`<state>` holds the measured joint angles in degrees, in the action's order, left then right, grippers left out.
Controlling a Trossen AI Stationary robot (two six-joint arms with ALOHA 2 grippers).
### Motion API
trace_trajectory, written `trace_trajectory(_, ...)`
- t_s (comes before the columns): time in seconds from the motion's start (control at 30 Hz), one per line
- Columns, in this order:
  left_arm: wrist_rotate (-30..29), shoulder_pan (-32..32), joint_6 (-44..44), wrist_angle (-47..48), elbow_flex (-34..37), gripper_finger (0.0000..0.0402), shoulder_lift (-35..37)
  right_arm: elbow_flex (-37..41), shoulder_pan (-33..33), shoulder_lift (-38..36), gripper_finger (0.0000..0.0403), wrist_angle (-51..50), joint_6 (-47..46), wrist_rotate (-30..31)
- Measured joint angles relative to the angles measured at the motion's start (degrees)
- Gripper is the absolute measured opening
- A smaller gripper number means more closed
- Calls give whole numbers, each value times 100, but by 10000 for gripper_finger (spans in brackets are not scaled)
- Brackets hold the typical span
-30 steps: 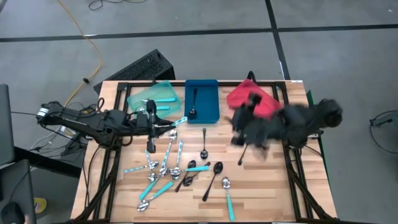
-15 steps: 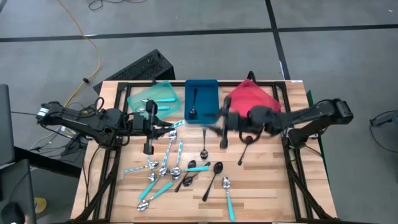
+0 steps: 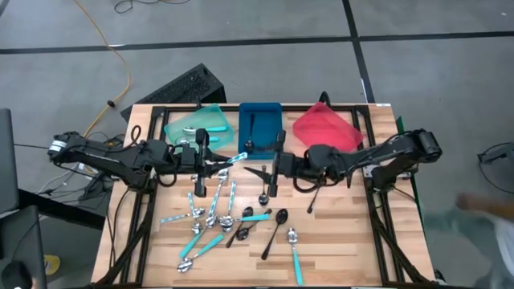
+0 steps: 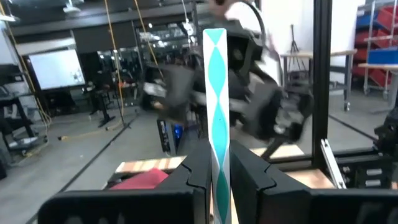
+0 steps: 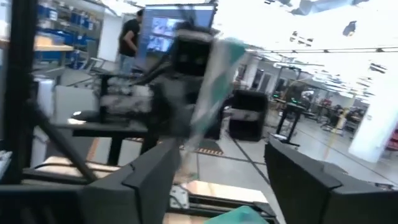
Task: Sort silverware by color (type)
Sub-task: Put the white patterned spoon into the pink bin
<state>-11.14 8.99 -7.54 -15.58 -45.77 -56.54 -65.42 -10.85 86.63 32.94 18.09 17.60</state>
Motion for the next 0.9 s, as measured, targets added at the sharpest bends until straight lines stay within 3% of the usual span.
trace_trajectory(0.17, -4, 0, 7, -98, 1, 20, -110, -40, -11, -4, 303, 33, -1, -135)
trace_trajectory(0.3, 22, -1, 1, -229, 1, 20, -247, -40, 3, -11, 306, 58, -8, -401)
trace_trajectory(0.63, 151, -2, -166, -867, 1, 20, -791, -40, 13, -11, 306, 28, -123, -426)
trace_trajectory(0.9, 156, -4, -189, -985, 1, 20, -910, -40, 11, -11, 267, -88, -261, -279)
